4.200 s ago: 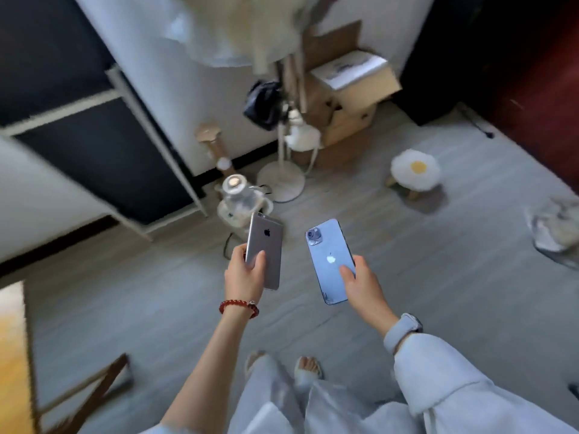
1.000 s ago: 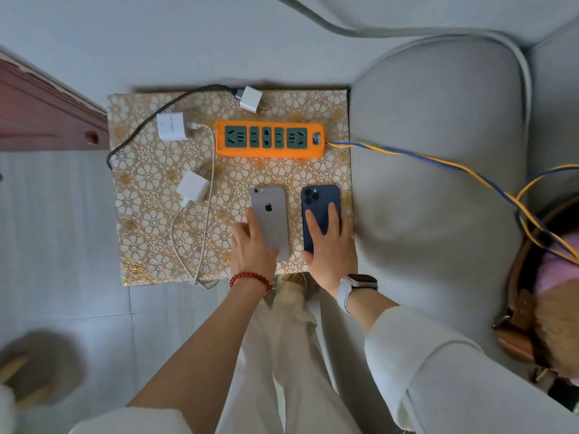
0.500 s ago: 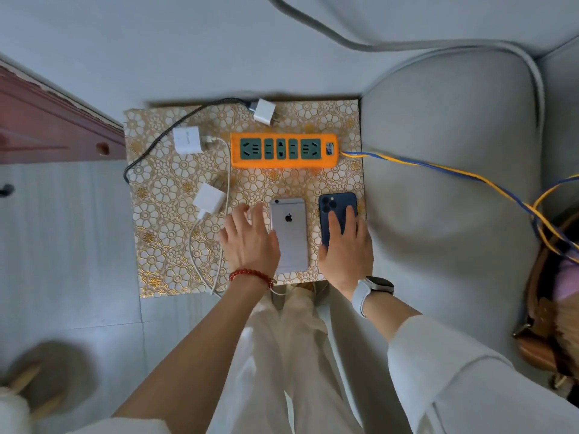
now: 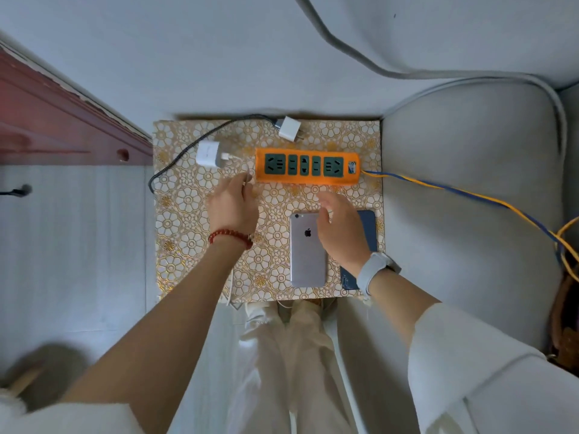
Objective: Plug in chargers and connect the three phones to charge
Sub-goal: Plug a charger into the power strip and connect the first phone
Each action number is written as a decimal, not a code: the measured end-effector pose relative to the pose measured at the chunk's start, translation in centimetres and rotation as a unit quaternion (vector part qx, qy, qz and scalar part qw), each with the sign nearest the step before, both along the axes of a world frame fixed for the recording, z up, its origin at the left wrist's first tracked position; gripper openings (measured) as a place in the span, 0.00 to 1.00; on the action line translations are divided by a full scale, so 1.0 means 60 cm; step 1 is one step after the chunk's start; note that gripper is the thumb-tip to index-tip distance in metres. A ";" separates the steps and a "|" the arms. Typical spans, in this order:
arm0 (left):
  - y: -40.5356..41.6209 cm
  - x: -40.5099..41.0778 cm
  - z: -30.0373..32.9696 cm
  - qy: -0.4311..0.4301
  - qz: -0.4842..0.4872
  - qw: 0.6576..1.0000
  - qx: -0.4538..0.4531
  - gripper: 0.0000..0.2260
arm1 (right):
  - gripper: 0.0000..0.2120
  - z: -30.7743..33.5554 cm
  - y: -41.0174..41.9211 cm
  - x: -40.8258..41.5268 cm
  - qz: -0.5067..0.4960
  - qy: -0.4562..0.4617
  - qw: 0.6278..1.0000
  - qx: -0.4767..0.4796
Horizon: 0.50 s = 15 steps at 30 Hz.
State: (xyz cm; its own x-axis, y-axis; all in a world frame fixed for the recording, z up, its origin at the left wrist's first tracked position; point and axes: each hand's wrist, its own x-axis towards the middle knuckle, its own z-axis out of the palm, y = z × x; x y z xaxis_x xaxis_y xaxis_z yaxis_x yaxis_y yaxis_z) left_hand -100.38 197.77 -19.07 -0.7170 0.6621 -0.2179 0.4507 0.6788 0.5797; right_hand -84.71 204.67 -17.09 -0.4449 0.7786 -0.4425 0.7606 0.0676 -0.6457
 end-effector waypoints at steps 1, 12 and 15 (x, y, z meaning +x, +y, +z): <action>-0.014 0.003 0.011 -0.011 -0.002 0.999 0.047 0.11 | 0.14 0.009 0.004 -0.014 -0.061 0.036 0.995 -0.071; -0.112 0.049 0.114 -0.005 -0.212 0.968 0.137 0.10 | 0.22 0.074 0.036 -0.073 -0.395 0.292 0.651 -0.578; -0.116 0.064 0.122 0.002 -0.274 0.953 0.127 0.10 | 0.21 0.081 0.041 -0.047 -0.346 0.180 0.739 -0.549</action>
